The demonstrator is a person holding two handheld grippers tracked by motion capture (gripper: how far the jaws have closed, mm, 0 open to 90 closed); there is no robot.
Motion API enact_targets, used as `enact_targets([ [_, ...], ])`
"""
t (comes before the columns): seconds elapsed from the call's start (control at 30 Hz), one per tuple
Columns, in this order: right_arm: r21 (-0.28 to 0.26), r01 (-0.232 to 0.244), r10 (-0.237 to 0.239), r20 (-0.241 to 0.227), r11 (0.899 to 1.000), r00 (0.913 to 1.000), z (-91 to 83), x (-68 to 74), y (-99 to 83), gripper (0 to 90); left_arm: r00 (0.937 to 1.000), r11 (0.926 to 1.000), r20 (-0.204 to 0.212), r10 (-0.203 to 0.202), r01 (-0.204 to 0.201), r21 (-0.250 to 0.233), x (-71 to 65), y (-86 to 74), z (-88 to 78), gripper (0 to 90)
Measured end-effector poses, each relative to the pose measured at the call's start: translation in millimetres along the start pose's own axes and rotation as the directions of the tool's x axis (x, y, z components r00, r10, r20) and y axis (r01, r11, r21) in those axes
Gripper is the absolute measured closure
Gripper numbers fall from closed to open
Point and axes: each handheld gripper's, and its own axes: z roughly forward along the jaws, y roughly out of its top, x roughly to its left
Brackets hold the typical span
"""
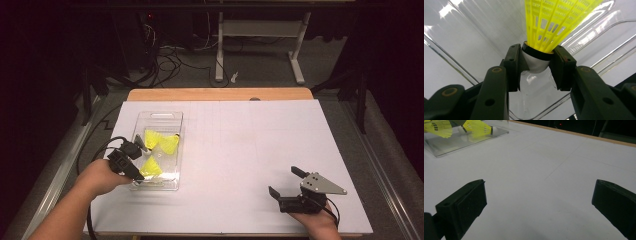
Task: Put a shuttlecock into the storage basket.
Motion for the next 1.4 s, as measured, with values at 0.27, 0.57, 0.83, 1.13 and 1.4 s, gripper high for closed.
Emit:
enact_targets([
  [0.27, -0.001, -0.002, 0.002, -0.001, 1.0, 1.0, -0.2, 0.0, 0.1, 0.2, 0.9998, 0.9999, 0.013, -0.012, 0.012, 0.009, 2.3, 2.7, 1.9, 62.7],
  [0.57, 0.002, -0.001, 0.001, -0.005, 1.0, 1.0, 0.7, 0.1, -0.2, 0.2, 0.9999, 0.9998, 0.004, -0.01, 0.01, 0.016, 2.0, 3.8, 2.8, 62.2],
  [0.83, 0.001, -0.007, 0.007, -0.007, 1.0, 1.0, 0.6, -0.6, -0.5, 0.2, 0.9991, 0.9998, 0.038, -0.021, 0.021, 0.008, 2.9, 4.3, 1.2, 57.1],
  [1.13, -0.001, -0.008, 0.008, -0.008, 1.0, 0.9999, 0.3, -0.7, -0.2, 0.2, 0.9977, 0.9989, 0.057, -0.037, 0.038, -0.027, -0.5, 8.2, -4.5, 39.5],
  [1.4, -0.001, -0.006, 0.006, -0.009, 1.0, 0.9999, 0.6, -0.2, 0.1, 0.2, 0.9992, 0.9985, 0.034, -0.021, 0.023, -0.051, -6.2, 10.2, -14.0, 37.5],
])
